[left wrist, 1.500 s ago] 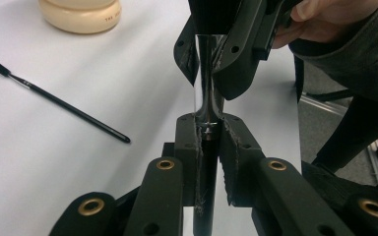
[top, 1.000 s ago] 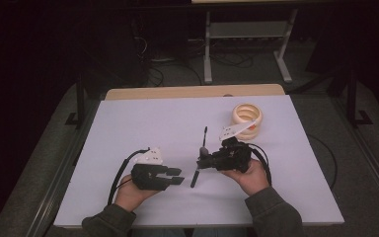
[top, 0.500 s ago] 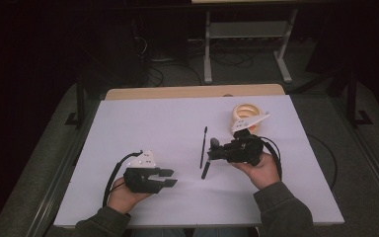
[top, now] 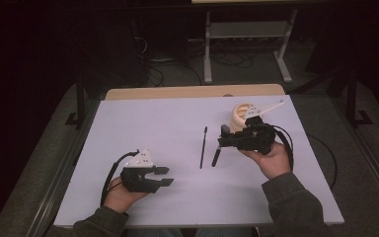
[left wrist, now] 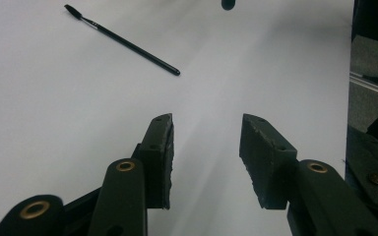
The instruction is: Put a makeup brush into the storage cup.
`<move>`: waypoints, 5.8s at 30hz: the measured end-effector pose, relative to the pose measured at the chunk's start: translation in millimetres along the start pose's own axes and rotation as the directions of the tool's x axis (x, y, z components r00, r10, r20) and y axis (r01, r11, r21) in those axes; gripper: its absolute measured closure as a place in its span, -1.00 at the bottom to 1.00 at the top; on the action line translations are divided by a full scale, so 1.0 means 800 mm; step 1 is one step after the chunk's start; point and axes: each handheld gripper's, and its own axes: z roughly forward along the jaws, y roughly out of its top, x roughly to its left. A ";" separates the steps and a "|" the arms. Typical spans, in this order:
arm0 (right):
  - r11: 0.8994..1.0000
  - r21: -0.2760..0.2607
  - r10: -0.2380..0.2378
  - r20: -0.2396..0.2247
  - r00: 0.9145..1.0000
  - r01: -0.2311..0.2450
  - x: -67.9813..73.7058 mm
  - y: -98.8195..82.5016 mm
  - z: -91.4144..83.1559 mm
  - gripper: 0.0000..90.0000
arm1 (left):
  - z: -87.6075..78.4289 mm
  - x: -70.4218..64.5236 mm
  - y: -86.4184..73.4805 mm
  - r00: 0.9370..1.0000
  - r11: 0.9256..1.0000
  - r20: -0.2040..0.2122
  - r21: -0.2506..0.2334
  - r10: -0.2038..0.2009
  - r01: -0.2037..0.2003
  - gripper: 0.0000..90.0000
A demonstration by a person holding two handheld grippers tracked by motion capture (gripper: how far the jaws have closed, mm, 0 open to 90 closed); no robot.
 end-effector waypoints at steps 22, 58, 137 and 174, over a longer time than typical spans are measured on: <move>0.998 -0.031 0.058 0.130 0.990 -0.054 -0.043 0.035 -0.051 0.72 | -0.003 0.008 -0.002 0.999 0.999 -0.007 -0.014 -0.041 0.041 -0.03; 0.979 -0.120 0.198 0.386 0.901 -0.164 -0.114 0.097 -0.088 0.72 | -0.002 0.012 -0.002 0.998 0.998 -0.002 -0.023 -0.056 0.056 -0.12; 0.956 -0.102 0.290 0.444 0.848 -0.274 -0.155 0.027 -0.044 0.71 | -0.001 0.010 -0.001 0.998 0.997 0.008 -0.030 -0.068 0.068 -0.20; 0.950 -0.091 0.306 0.477 0.824 -0.300 -0.161 -0.001 -0.029 0.40 | -0.002 0.012 -0.001 0.998 0.997 0.004 -0.031 -0.064 0.064 -0.21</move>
